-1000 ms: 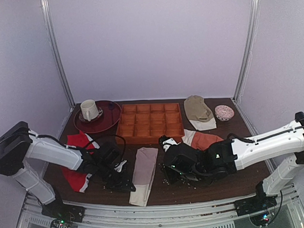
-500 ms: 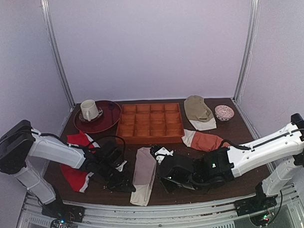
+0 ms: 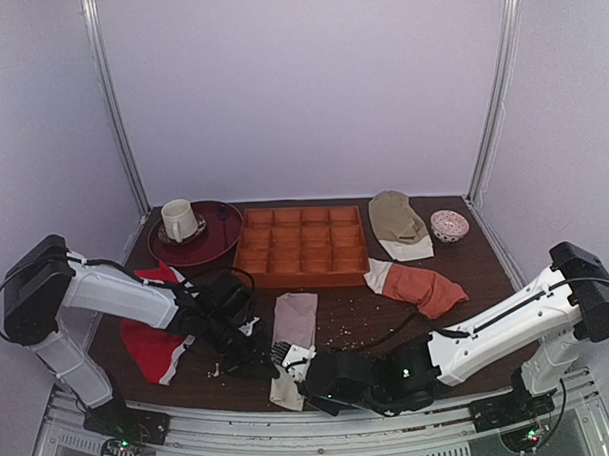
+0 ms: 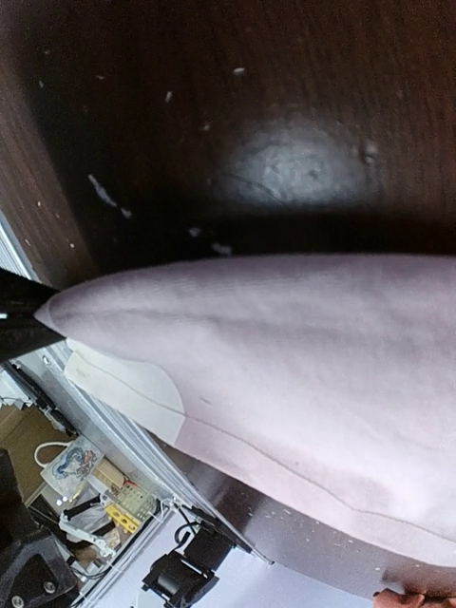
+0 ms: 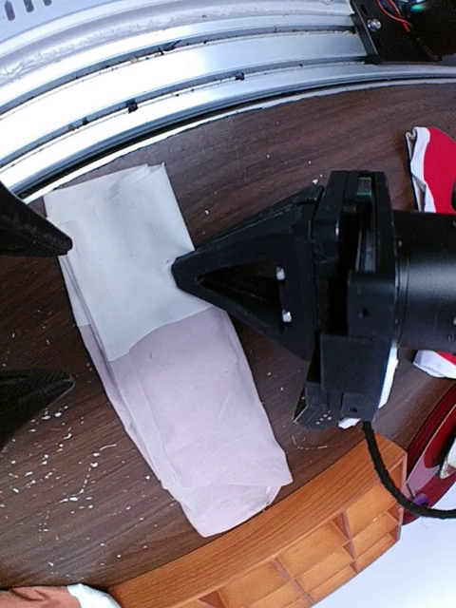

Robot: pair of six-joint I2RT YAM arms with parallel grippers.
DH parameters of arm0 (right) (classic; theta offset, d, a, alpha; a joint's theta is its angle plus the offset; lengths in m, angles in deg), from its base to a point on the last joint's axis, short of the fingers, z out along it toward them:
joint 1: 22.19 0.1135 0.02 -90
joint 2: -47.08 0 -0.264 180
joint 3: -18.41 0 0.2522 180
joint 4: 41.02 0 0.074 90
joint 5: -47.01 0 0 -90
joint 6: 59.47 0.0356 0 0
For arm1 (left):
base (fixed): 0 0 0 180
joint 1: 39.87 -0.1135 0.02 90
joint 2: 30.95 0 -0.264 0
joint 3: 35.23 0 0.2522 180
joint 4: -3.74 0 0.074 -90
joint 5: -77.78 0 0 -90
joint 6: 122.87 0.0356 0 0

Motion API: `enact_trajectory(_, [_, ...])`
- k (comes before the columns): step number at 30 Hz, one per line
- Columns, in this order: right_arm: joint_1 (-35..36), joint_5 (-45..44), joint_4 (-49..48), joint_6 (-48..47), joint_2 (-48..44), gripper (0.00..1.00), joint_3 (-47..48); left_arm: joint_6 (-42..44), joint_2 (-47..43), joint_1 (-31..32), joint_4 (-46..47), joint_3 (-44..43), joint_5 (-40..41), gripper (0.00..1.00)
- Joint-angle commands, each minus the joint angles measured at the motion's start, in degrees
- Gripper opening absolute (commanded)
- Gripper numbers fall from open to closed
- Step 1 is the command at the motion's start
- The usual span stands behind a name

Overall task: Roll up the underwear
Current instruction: Roll the underwear at the center of the board.

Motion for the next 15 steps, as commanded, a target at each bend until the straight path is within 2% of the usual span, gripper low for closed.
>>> enact_trajectory(1, [0.9,0.2,-6.7,-6.5,2.9,0.40,-1.5,-3.2,1.1,-0.8,1.4,-0.8,-2.7,0.00])
enact_trajectory(7, [1.6,0.8,-10.6,-6.8,7.3,0.42,-0.9,-6.3,1.7,-1.5,4.6,0.5,-3.8,0.00])
enact_trajectory(10, [2.1,0.5,-12.3,-6.9,8.4,0.47,-0.8,-9.1,2.1,-1.7,7.5,1.5,-4.8,0.00])
enact_trajectory(15, [2.6,-0.2,-14.5,-7.9,10.5,0.47,-1.0,-9.7,2.0,-2.2,8.0,2.1,-5.5,0.00])
